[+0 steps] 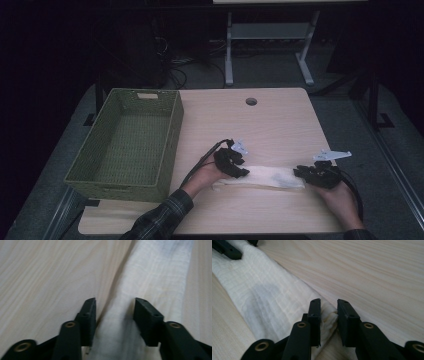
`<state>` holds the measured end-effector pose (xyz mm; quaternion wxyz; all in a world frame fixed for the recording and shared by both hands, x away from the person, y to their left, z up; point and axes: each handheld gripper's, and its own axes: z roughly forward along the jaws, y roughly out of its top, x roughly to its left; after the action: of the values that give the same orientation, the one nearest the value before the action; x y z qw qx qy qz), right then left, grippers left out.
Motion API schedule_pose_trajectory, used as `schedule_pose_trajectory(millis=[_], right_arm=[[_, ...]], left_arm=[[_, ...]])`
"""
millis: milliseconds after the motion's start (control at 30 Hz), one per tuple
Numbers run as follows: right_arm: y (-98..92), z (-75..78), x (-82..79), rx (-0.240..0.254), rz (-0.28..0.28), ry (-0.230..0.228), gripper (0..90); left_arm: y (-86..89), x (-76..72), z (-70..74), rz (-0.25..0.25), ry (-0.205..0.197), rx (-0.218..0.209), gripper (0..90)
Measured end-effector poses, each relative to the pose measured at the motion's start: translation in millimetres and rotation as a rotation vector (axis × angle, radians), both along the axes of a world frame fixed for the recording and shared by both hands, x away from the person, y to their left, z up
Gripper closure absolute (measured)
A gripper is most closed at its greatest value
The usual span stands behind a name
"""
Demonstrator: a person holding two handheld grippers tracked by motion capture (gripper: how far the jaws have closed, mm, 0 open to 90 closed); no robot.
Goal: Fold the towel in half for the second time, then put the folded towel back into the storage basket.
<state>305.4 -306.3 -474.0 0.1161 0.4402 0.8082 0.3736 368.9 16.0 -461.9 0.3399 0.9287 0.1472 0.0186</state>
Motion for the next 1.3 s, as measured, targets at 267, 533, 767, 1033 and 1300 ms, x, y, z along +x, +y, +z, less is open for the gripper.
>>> schedule_pose_trajectory(millis=[267,533,767,1033,1300], right_arm=[[2.5,0.5,-1.5,-0.008,0.013,-0.006,80.5],[5.1,0.8,-3.5,-0.031,0.019,-0.031,83.2],[4.6,1.0,-2.9,-0.033,0.019,-0.036,84.1],[5.1,5.2,-2.4,-0.030,0.013,-0.052,84.5],[5.4,16.4,1.7,-0.006,0.005,-0.087,84.6]], left_arm=[[-2.6,-3.8,1.9,-0.038,0.032,0.005,78.3],[-6.8,-8.2,5.1,-0.020,0.021,0.041,84.4],[-3.7,-6.9,8.9,-0.008,0.045,0.023,84.7],[2.9,-10.3,22.6,0.008,0.061,-0.042,84.8],[9.2,-15.5,36.3,0.016,0.062,-0.086,84.8]])
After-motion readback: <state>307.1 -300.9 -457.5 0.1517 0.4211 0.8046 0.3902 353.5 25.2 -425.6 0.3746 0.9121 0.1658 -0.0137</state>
